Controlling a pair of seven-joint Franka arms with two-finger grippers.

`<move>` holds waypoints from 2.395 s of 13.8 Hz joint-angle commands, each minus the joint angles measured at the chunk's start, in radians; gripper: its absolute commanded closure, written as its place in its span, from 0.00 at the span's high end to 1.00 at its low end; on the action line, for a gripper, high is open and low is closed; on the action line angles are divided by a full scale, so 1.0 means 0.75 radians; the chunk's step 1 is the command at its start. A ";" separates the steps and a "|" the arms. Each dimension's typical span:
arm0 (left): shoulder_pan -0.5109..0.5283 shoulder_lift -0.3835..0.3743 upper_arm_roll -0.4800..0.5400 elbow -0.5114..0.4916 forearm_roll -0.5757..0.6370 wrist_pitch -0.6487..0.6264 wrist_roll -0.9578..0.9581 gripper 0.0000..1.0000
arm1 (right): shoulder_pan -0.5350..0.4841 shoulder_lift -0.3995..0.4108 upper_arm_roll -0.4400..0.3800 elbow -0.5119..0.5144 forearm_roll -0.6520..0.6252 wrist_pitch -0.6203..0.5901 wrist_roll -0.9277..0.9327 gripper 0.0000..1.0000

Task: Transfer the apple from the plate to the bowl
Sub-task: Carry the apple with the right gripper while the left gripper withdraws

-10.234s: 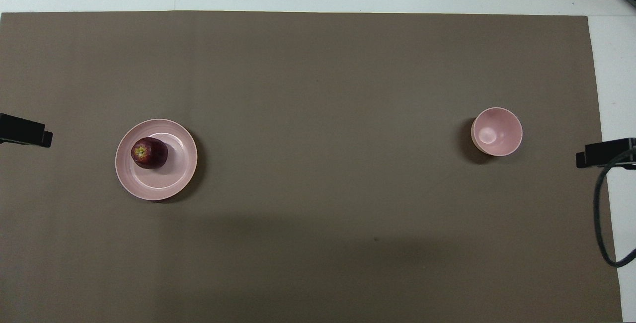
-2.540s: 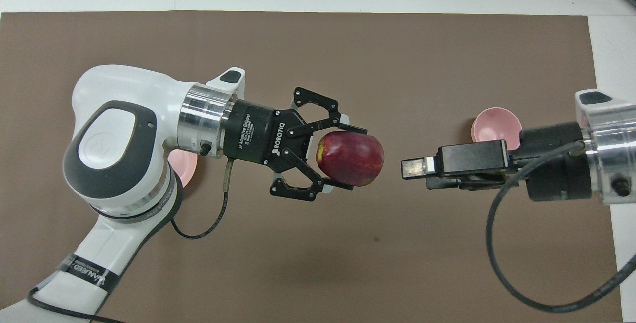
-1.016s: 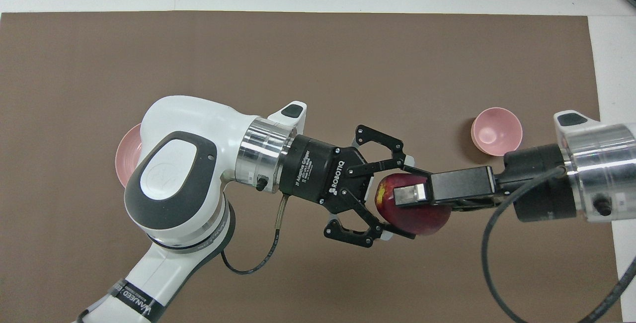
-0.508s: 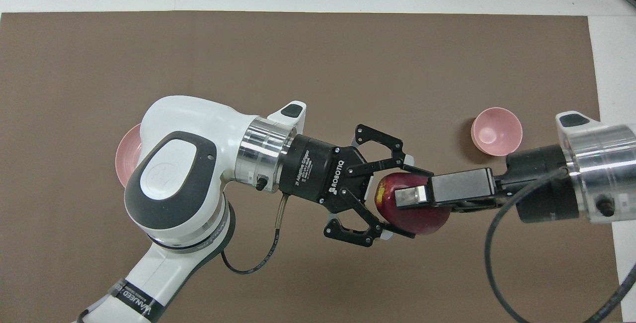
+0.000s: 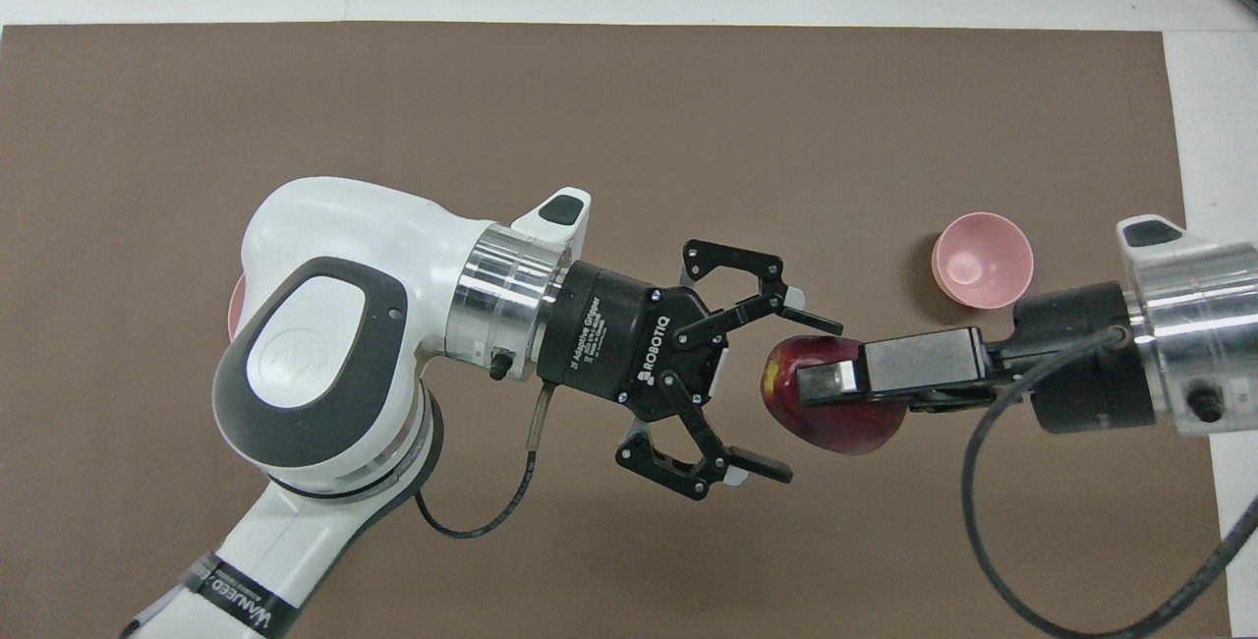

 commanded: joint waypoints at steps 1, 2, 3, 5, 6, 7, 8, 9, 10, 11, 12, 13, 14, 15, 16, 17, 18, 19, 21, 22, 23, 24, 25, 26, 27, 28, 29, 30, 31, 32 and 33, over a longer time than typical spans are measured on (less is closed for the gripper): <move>-0.006 -0.021 0.002 0.094 0.346 0.020 -0.007 1.00 | -0.069 0.018 0.003 0.036 -0.092 -0.051 -0.015 0.00; -0.002 -0.014 0.008 0.102 0.388 0.016 -0.005 1.00 | -0.082 0.036 0.003 0.058 -0.189 -0.061 -0.032 0.00; 0.000 -0.014 0.011 0.103 0.406 0.016 0.000 1.00 | -0.090 0.053 0.003 0.079 -0.308 -0.061 -0.050 0.00; 0.045 -0.002 0.009 0.113 0.539 0.012 0.008 1.00 | -0.088 0.073 0.003 0.099 -0.547 -0.039 -0.083 0.00; 0.047 0.000 0.011 0.127 0.625 0.012 0.016 1.00 | -0.090 0.088 0.003 0.095 -0.627 -0.032 -0.087 0.00; 0.051 -0.004 0.011 0.135 0.721 0.012 0.058 1.00 | -0.102 0.104 0.003 0.091 -0.666 -0.024 -0.089 0.00; 0.053 -0.006 0.011 0.139 0.835 0.012 0.114 1.00 | -0.122 0.124 0.003 0.091 -0.705 -0.010 -0.093 0.00; 0.055 -0.008 0.011 0.149 0.964 0.012 0.181 1.00 | -0.129 0.155 0.003 0.087 -0.776 0.004 -0.125 0.00; 0.055 -0.014 0.011 0.154 1.068 0.012 0.226 1.00 | -0.131 0.194 0.003 0.081 -0.842 0.043 -0.185 0.00; 0.055 -0.012 0.011 0.154 1.158 0.012 0.269 1.00 | -0.135 0.226 0.003 0.075 -0.885 0.098 -0.242 0.00; 0.061 -0.010 0.013 0.154 1.263 0.012 0.334 1.00 | -0.145 0.271 0.003 0.075 -0.930 0.143 -0.271 0.00; 0.094 -0.006 0.013 0.160 1.335 0.012 0.394 1.00 | -0.155 0.310 0.003 0.075 -0.973 0.182 -0.287 0.00; 0.125 -0.006 0.013 0.162 1.402 0.008 0.463 1.00 | -0.157 0.353 0.003 0.075 -1.010 0.225 -0.318 0.00; 0.139 -0.004 0.013 0.162 1.463 0.004 0.535 1.00 | -0.157 0.394 0.003 0.075 -1.043 0.270 -0.334 0.00; 0.176 -0.002 0.013 0.162 1.505 0.010 0.600 1.00 | -0.155 0.435 0.003 0.075 -1.102 0.323 -0.336 0.00; 0.208 0.000 0.013 0.162 1.537 0.010 0.670 1.00 | -0.151 0.468 0.003 0.075 -1.189 0.380 -0.339 0.00; 0.215 -0.004 0.013 0.158 1.572 0.010 0.693 1.00 | -0.149 0.486 0.005 0.073 -1.265 0.413 -0.341 0.00; 0.235 -0.006 0.013 0.158 1.579 0.004 0.693 1.00 | -0.149 0.505 0.005 0.075 -1.343 0.436 -0.341 0.00; 0.278 -0.014 0.013 0.150 1.573 -0.039 0.677 1.00 | -0.151 0.560 0.005 0.071 -1.442 0.479 -0.343 0.00; 0.286 -0.016 0.019 0.148 1.577 -0.065 0.681 1.00 | -0.149 0.584 0.003 0.069 -1.458 0.503 -0.343 0.00; 0.315 -0.016 0.023 0.148 1.579 -0.072 0.681 1.00 | -0.151 0.599 0.005 0.069 -1.485 0.522 -0.341 0.00; 0.358 -0.010 0.029 0.150 1.579 -0.070 0.681 1.00 | -0.153 0.625 0.005 0.069 -1.519 0.542 -0.341 0.00; 0.399 -0.010 0.029 0.148 1.579 -0.070 0.681 1.00 | -0.157 0.638 0.005 0.065 -1.544 0.550 -0.341 0.00; 0.462 -0.006 0.029 0.150 1.579 -0.070 0.681 1.00 | -0.157 0.638 0.003 0.036 -1.560 0.559 -0.339 0.00; 0.511 -0.002 0.027 0.152 1.579 -0.064 0.701 1.00 | -0.165 0.638 0.003 0.018 -1.577 0.595 -0.341 0.00; 0.522 -0.002 0.027 0.154 1.579 -0.051 0.695 1.00 | -0.180 0.644 0.003 0.001 -1.585 0.624 -0.341 0.00; 0.530 -0.002 0.029 0.154 1.585 -0.051 0.697 1.00 | -0.182 0.652 0.005 -0.001 -1.587 0.638 -0.341 0.00; 0.552 -0.008 0.029 0.154 1.589 -0.053 0.699 1.00 | -0.182 0.652 0.003 -0.001 -1.587 0.638 -0.341 0.00; 0.565 -0.012 0.029 0.158 1.589 -0.051 0.699 1.00 | -0.188 0.654 0.005 -0.001 -1.587 0.640 -0.343 0.00; 0.571 -0.012 0.029 0.158 1.589 -0.049 0.699 1.00 | -0.190 0.660 0.005 -0.001 -1.587 0.640 -0.341 0.00; 0.569 -0.016 0.031 0.160 1.591 -0.051 0.701 1.00 | -0.190 0.664 0.005 -0.005 -1.587 0.640 -0.337 0.00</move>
